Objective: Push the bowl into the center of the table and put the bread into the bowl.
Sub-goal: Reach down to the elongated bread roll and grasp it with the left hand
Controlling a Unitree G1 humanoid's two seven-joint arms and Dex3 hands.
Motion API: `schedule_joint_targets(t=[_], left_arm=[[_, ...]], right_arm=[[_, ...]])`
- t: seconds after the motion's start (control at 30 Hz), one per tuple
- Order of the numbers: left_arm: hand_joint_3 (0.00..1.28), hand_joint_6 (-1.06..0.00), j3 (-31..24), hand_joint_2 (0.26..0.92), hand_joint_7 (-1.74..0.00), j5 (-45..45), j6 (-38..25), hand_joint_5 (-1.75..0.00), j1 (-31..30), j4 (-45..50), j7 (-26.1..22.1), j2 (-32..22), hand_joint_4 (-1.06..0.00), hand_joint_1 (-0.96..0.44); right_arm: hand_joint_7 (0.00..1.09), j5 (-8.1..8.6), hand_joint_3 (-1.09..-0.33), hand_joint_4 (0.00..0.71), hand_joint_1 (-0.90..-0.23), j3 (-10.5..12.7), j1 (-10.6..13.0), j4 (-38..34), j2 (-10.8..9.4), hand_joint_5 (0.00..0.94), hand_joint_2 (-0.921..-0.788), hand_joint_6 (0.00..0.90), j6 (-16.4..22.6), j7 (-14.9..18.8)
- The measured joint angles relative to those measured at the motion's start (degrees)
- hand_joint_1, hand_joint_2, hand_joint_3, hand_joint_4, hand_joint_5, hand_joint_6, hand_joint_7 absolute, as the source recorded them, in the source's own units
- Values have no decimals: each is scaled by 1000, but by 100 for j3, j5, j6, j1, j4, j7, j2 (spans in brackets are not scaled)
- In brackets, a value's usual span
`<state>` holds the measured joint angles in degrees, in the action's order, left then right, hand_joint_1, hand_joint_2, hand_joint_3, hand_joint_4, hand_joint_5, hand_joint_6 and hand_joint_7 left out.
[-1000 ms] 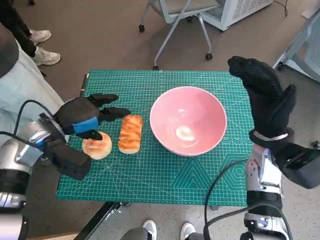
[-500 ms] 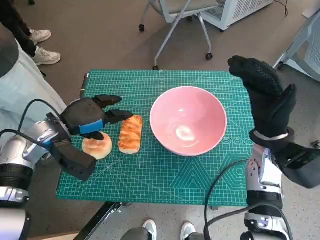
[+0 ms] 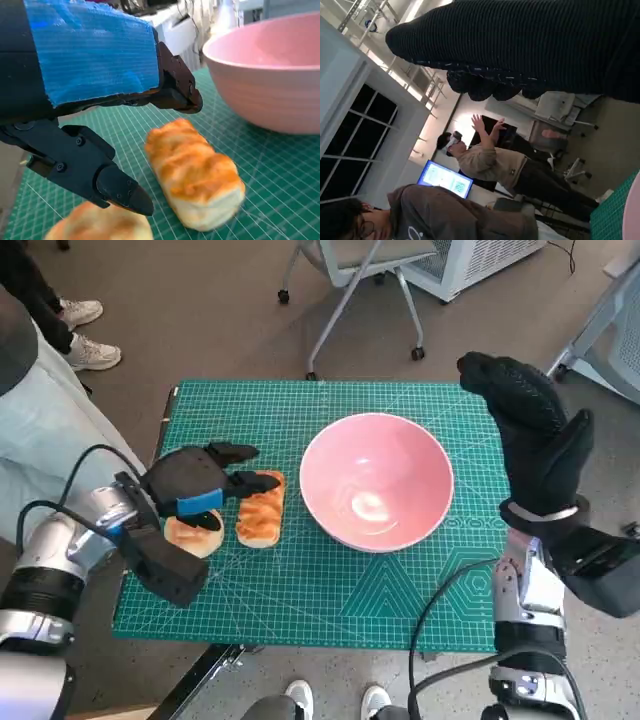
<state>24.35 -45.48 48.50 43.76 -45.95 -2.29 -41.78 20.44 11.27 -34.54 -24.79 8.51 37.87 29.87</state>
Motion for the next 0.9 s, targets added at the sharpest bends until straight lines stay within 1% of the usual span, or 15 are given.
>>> schedule_joint_targets(t=[0.27,0.5,0.9], left_arm=[[4,-526,214,729,-1,-4,23,0,160,-294,-13,146,-377,-343],[5,-503,391,737,0,-3,96,0,339,-644,-72,328,-367,-301],[4,-495,534,745,-2,16,191,-4,580,-1079,-144,567,-369,-267]], right_arm=[[424,2,-755,194,-675,5,4,2,16,0,-921,114,-1,0],[419,6,-752,193,-677,15,18,0,27,0,-921,118,-6,1],[409,16,-750,188,-684,24,146,122,29,0,-921,123,-59,1]])
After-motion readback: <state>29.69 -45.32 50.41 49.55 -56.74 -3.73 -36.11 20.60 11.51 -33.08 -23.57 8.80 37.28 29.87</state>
